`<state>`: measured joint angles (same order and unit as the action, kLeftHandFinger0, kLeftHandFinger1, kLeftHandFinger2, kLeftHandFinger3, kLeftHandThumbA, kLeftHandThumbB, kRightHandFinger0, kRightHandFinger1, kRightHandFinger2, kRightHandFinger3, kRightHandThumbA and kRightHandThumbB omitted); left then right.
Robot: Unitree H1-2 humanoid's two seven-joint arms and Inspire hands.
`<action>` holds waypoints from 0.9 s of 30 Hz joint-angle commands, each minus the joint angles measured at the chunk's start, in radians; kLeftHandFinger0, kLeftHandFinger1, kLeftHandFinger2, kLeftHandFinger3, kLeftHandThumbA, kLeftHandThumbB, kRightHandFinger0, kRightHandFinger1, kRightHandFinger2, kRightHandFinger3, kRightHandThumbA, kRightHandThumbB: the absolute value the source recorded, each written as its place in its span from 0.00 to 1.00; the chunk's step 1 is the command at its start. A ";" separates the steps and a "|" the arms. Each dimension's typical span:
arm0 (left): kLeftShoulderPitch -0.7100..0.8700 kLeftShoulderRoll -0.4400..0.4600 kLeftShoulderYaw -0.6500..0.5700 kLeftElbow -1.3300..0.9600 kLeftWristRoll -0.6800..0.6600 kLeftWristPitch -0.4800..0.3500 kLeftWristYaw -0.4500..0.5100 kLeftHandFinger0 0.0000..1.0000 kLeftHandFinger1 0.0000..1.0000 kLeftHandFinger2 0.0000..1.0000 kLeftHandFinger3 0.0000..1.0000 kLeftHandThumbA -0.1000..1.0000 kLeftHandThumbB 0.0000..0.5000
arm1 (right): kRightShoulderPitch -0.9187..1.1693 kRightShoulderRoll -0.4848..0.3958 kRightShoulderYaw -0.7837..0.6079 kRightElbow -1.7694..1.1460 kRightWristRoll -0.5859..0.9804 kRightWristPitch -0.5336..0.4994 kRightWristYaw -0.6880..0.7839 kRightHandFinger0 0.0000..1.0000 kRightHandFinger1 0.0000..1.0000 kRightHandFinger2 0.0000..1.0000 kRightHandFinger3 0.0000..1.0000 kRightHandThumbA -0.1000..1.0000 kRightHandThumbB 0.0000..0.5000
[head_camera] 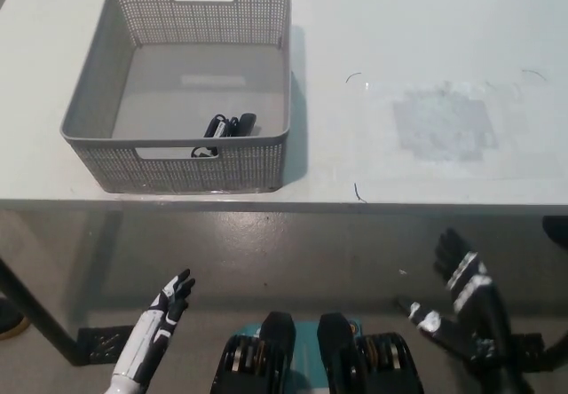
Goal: Use the right hand to pick up a webcam and put it into a container on the left side
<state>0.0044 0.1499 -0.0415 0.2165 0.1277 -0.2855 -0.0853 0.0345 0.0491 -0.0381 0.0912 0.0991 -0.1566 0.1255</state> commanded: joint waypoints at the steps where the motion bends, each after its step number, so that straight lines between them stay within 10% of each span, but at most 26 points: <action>1: -0.030 0.004 0.024 -0.016 -0.024 -0.002 0.018 1.00 1.00 1.00 1.00 0.97 0.08 | -0.037 0.022 0.003 0.085 0.030 -0.173 0.007 1.00 1.00 1.00 1.00 1.00 0.26; 27: -0.055 -0.031 0.017 -0.031 -0.030 0.008 0.017 1.00 1.00 1.00 1.00 1.00 0.05 | -0.021 0.021 0.024 0.105 0.044 -0.209 0.014 1.00 1.00 1.00 1.00 0.98 0.15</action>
<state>-0.0284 0.1269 -0.0290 0.2183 0.1067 -0.2826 -0.0833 0.0129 0.0604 -0.0307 0.2481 0.1380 -0.3055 0.1287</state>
